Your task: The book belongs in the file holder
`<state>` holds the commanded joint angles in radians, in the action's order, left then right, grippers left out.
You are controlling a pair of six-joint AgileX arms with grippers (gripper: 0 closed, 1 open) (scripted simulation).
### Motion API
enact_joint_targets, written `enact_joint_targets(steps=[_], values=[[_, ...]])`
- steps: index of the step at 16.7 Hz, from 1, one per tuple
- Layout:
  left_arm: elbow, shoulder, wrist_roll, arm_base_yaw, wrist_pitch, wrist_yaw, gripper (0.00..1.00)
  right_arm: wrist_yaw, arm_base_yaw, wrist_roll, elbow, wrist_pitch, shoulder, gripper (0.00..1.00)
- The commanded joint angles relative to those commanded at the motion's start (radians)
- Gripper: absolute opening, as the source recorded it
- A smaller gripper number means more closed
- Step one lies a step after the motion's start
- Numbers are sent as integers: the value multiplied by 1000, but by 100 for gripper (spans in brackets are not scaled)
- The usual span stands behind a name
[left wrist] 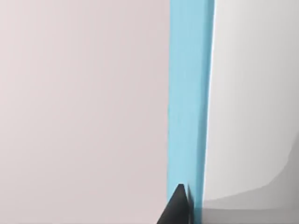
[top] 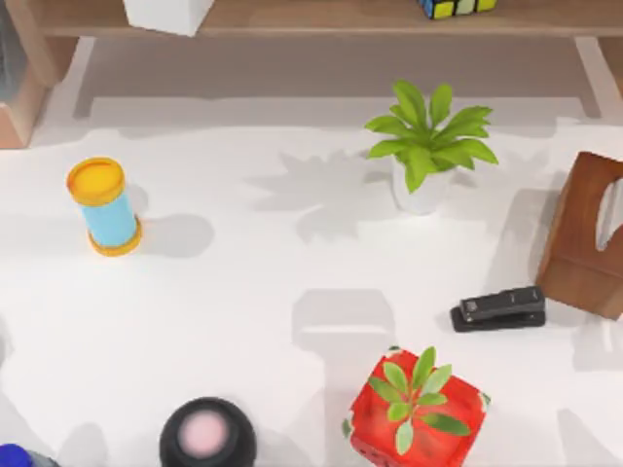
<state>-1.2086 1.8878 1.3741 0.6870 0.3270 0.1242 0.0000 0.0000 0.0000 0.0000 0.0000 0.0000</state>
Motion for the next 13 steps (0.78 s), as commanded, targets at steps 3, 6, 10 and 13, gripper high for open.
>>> enact_joint_targets(steps=[3, 6, 10, 13], values=[[142, -8, 147, 9, 109, 129, 0, 0, 0, 0, 0, 0, 0, 100], [223, -20, 257, -43, 215, 253, 0, 0, 0, 0, 0, 0, 0, 100], [270, -5, 344, -143, 314, 376, 0, 0, 0, 0, 0, 0, 0, 100], [278, 17, 363, -182, 338, 409, 0, 0, 0, 0, 0, 0, 0, 100]])
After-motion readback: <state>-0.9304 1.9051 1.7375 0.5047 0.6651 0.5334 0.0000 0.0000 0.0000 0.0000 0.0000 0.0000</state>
